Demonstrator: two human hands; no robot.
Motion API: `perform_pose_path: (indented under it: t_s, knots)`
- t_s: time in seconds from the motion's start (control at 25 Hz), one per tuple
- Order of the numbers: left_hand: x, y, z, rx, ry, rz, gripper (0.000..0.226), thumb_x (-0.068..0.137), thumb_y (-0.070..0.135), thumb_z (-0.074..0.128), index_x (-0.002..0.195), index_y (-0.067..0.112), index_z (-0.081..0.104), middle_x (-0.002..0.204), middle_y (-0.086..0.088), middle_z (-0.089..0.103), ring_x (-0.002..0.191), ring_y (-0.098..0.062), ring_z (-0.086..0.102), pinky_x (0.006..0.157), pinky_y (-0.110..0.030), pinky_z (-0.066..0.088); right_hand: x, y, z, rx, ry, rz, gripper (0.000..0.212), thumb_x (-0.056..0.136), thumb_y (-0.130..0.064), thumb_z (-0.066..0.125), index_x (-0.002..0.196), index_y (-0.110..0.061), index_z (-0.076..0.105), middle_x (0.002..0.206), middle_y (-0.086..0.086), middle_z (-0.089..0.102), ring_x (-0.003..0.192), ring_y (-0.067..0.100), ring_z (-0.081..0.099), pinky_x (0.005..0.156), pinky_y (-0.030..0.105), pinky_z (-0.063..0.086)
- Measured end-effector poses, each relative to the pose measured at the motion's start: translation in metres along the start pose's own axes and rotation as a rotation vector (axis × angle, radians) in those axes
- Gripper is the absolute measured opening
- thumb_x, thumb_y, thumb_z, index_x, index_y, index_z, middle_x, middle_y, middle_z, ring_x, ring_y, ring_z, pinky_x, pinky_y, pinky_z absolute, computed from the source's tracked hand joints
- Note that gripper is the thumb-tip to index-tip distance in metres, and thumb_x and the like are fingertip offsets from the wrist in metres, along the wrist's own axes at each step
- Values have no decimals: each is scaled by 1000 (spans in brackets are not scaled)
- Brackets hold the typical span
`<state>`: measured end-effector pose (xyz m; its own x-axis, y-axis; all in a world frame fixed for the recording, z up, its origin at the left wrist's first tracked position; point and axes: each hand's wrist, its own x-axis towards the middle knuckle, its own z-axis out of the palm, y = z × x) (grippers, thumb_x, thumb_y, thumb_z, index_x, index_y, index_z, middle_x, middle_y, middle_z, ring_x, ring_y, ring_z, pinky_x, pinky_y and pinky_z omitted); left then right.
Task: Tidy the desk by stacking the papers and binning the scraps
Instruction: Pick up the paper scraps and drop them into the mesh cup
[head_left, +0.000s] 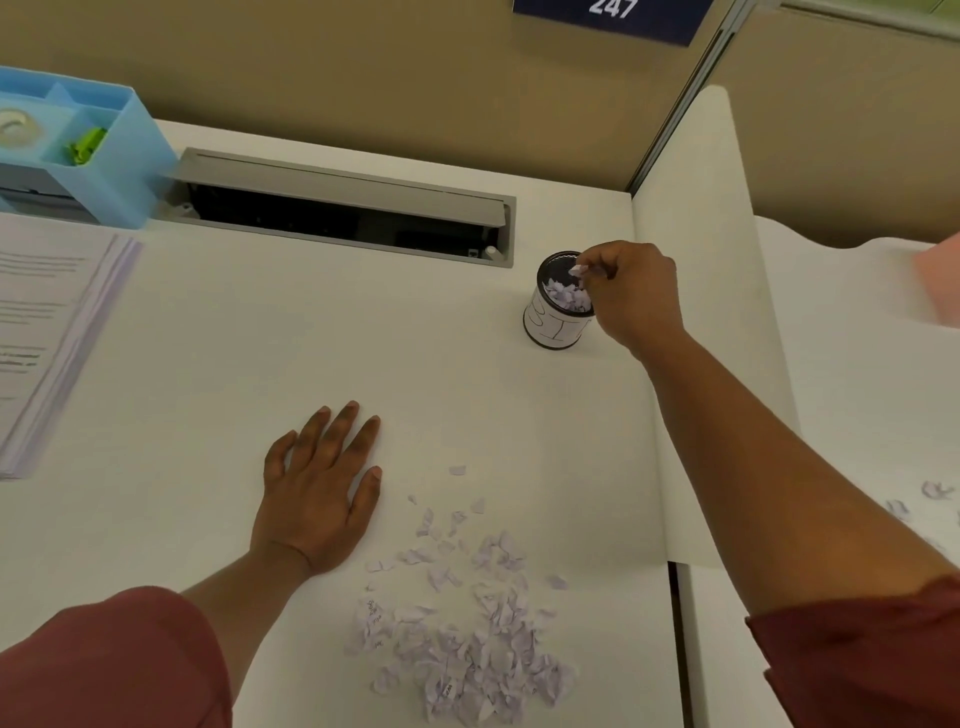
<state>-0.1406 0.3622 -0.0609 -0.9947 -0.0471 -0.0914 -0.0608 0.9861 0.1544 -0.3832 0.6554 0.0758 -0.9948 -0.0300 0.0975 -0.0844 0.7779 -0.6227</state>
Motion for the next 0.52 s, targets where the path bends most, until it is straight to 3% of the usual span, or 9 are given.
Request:
perform_pose_path:
  t_s: [0.12,0.24,0.4,0.52]
  knots:
    - [0,0,0,4,2,0,61,100,51,25,158,33,30,168,5,22,154,-22,18,120,-48,15,3,3,1,-65,-45,-23,31,93,-1,54,113,-11,75,115,7,74,104,24,69,90,25,50]
    - [1,0,0,20,-2,-3,61,100,51,24,158,32,31,168,5,22,154,-22,18,120,-47,15,1,1,0,-83,-48,-14,37,89,3,55,118,-12,73,113,8,74,103,23,68,88,21,46]
    - [1,1,0,18,-3,-5,61,100,51,24,158,33,30,168,5,21,154,-22,18,121,-47,14,-12,-7,-6,-26,39,-25,30,89,4,53,104,-11,75,101,5,75,93,22,69,87,29,54]
    - [1,1,-1,9,-7,-6,61,101,52,22,159,34,27,168,5,20,155,-22,16,121,-47,14,-46,-16,-4,49,53,-91,19,88,-3,62,94,-15,76,90,-2,74,83,17,69,80,26,54]
